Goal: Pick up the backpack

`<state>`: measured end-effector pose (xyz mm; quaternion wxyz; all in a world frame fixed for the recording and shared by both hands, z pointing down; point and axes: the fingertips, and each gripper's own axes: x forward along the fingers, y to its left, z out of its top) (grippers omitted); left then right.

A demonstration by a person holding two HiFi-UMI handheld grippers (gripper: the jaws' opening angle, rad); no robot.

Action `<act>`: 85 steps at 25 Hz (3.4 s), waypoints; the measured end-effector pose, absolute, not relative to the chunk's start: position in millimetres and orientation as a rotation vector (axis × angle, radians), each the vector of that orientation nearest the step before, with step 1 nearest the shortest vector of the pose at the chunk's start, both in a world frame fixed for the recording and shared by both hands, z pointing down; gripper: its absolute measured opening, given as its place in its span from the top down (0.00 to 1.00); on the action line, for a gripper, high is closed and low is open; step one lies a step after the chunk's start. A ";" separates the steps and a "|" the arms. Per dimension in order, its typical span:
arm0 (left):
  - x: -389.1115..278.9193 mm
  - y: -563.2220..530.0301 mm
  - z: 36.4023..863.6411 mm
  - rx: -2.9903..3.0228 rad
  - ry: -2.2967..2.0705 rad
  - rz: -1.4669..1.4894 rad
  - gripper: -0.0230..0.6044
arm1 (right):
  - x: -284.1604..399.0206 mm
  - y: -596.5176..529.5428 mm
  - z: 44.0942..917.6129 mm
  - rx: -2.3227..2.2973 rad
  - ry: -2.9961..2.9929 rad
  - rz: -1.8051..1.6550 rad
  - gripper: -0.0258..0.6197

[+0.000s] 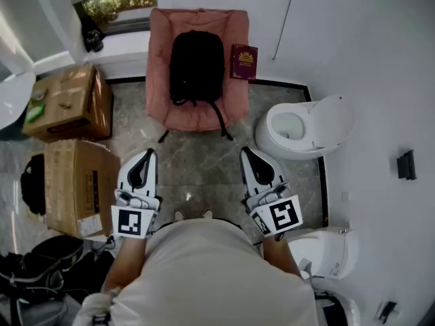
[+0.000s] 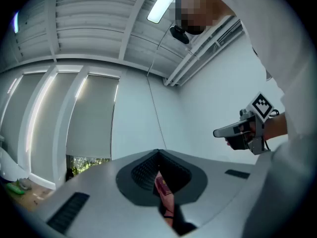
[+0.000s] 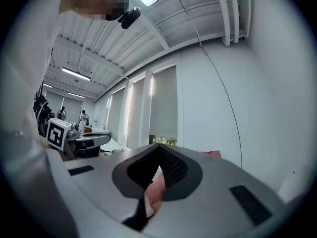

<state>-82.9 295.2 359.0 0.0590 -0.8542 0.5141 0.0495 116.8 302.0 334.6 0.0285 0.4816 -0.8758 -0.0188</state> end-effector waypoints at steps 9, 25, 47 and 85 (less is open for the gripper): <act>-73.6 293.1 359.7 -2.580 1.572 0.136 0.95 | 138.2 300.5 337.8 1.511 -2.760 0.051 0.94; -55.8 285.2 379.6 -2.558 1.647 0.018 0.95 | 156.8 281.7 379.6 1.378 -2.809 0.178 0.94; -54.3 20.8 402.8 -2.863 1.318 0.146 0.95 | 71.3 35.0 363.5 1.373 -2.758 0.291 0.94; -50.4 -102.8 436.6 -2.661 1.751 -0.092 0.95 | 127.4 -183.1 490.1 1.123 -2.735 0.365 0.94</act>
